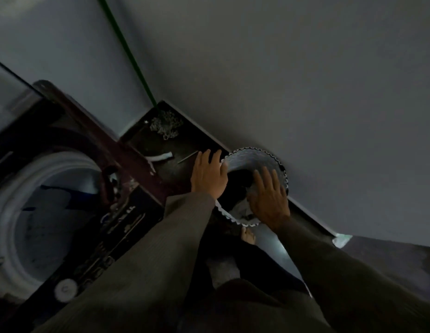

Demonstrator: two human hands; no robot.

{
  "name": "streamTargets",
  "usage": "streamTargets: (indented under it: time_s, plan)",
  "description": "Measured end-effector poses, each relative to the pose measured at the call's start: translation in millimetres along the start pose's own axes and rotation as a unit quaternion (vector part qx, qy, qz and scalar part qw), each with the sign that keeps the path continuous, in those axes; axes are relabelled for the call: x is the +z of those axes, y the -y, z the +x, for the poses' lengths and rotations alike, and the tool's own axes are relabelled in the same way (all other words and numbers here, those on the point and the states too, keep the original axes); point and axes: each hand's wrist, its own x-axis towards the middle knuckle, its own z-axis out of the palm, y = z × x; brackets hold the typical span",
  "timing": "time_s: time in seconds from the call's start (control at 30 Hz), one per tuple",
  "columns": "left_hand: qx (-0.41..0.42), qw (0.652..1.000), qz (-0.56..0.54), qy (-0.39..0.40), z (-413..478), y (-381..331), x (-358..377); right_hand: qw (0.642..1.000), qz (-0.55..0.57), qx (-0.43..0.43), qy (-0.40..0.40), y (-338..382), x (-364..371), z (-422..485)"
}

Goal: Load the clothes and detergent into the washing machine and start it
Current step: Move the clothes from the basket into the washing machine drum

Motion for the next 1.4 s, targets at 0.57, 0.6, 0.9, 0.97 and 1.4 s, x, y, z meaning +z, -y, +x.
streamTargets:
  time_s: [0.57,0.6,0.9,0.97,1.4]
  plan:
    - [-0.148,0.980,0.000,0.133,144,79,274,0.988,0.071,0.058,0.124,-100,193,131]
    - [-0.128,0.980,0.035,0.147,156,88,290,0.986,0.066,0.062,0.138,-103,210,142]
    - [0.120,0.934,0.255,0.220,251,162,391,0.974,0.046,0.056,0.213,-129,328,222]
    - [0.135,0.926,0.263,0.234,250,182,411,0.976,0.054,0.055,0.205,-133,347,228]
    - [0.180,0.960,0.179,0.117,252,207,444,0.987,0.006,0.033,0.158,-145,382,233]
